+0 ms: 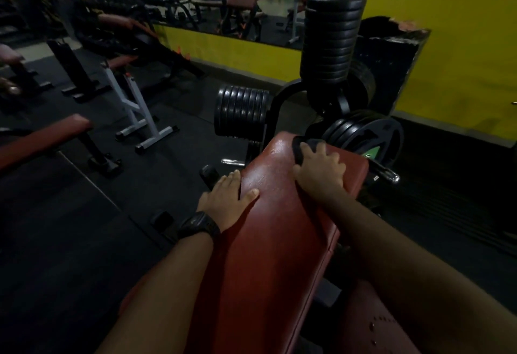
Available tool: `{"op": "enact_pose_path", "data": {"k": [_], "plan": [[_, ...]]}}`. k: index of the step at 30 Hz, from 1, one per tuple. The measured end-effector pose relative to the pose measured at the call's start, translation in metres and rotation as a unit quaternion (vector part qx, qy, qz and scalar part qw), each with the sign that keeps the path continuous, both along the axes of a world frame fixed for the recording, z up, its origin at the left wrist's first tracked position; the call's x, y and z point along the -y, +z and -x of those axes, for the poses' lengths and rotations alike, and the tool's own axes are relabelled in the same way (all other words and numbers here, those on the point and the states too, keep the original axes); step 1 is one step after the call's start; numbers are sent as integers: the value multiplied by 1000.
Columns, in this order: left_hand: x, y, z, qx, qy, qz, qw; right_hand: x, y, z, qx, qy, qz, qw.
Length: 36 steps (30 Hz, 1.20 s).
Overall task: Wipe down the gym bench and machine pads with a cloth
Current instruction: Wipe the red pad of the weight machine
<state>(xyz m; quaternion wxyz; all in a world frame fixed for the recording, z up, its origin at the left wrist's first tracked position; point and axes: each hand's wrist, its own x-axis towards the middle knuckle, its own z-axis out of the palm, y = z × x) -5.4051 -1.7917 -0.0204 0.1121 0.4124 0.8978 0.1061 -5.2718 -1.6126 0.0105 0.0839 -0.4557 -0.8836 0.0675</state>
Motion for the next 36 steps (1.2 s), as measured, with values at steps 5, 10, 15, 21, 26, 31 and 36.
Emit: {"op": "enact_pose_path", "data": {"k": [5,10,15,21,26,31,36], "plan": [[-2,-3,-4,-17,11,7,1000,78,-4,-11,-14,64,-6,998],[-2,0,-11,-21,20,15,999,40,-4,-11,16,134,-34,990],[4,-1,-8,-13,1,18,1000,12,-3,-39,5,-34,1,999],[3,0,-5,-12,-16,-7,1000,90,-8,-33,-17,84,-41,995],[6,2,-8,-5,-17,-6,1000,40,-2,-19,11,140,-39,989],[6,1,-13,-6,-1,-2,1000,24,-7,-31,-15,-17,-35,999],[1,0,-5,15,5,-32,999,87,-11,-3,-20,99,-42,994]]}}
